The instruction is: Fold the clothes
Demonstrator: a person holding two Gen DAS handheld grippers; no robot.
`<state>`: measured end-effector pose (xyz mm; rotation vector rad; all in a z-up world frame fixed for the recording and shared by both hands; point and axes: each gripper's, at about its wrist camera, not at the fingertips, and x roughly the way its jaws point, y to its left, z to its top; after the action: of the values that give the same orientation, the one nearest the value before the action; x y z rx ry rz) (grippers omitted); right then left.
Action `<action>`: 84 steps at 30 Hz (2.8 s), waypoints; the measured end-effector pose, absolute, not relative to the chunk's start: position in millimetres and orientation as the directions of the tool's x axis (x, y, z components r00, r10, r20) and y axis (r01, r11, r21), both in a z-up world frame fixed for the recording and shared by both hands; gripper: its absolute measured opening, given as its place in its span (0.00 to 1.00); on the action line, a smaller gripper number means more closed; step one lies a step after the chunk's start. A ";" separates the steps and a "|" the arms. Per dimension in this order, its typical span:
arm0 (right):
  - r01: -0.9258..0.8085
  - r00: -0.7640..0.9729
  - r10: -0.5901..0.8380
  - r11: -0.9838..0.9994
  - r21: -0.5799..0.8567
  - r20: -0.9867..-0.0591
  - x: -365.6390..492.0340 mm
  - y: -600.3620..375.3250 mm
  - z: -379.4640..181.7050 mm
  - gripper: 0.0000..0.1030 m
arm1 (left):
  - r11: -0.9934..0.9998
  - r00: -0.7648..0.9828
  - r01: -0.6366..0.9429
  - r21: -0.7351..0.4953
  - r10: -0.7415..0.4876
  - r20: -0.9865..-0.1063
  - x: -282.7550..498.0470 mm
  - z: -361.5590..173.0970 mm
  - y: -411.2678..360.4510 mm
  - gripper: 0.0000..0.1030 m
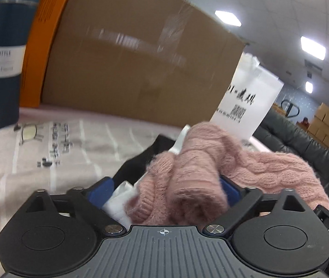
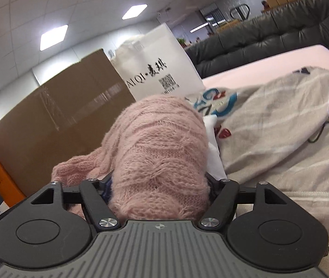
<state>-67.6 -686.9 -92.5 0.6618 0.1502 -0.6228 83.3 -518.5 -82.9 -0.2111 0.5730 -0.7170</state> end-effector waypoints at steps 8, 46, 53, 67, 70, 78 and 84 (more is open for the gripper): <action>0.535 0.841 -0.465 0.633 0.560 -0.277 -71.1 -687.7 -93.2 0.86 | 0.749 0.634 0.553 -0.365 -0.662 -0.399 74.2 -70.7 -496.7 1.00; 0.705 0.709 -0.678 0.688 0.175 -0.193 -106.4 -438.5 -56.3 1.00 | 0.759 0.756 0.649 -0.047 -0.651 -0.075 -2.6 -52.4 -267.3 1.00; 0.762 0.646 -0.759 0.647 0.017 -0.078 -104.5 -414.2 -61.5 1.00 | 0.734 0.726 0.678 -0.038 -0.677 -0.118 -4.4 -63.4 -272.9 1.00; 0.755 0.655 -0.754 0.655 0.032 -0.037 -109.6 -411.6 -62.6 1.00 | 0.797 0.794 0.603 -0.015 -0.602 -0.078 -9.5 -65.9 -267.7 1.00; 0.749 0.663 -0.748 0.662 0.030 -0.036 -109.3 -411.1 -62.8 1.00 | 0.790 0.787 0.613 -0.009 -0.612 -0.073 -10.4 -65.4 -268.1 1.00; 0.741 0.672 -0.740 0.670 0.041 -0.030 -112.1 -411.1 -62.6 1.00 | 0.781 0.779 0.624 -0.002 -0.623 -0.064 -12.3 -65.4 -268.0 1.00; 0.740 0.673 -0.739 0.671 0.047 -0.038 -111.5 -411.9 -62.6 1.00 | 0.782 0.781 0.623 0.001 -0.622 -0.061 -12.6 -65.7 -268.5 1.00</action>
<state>-111.5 -411.9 -62.6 0.0605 0.0164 -0.8324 -12.6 -268.5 -65.7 0.0211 0.0583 -0.6727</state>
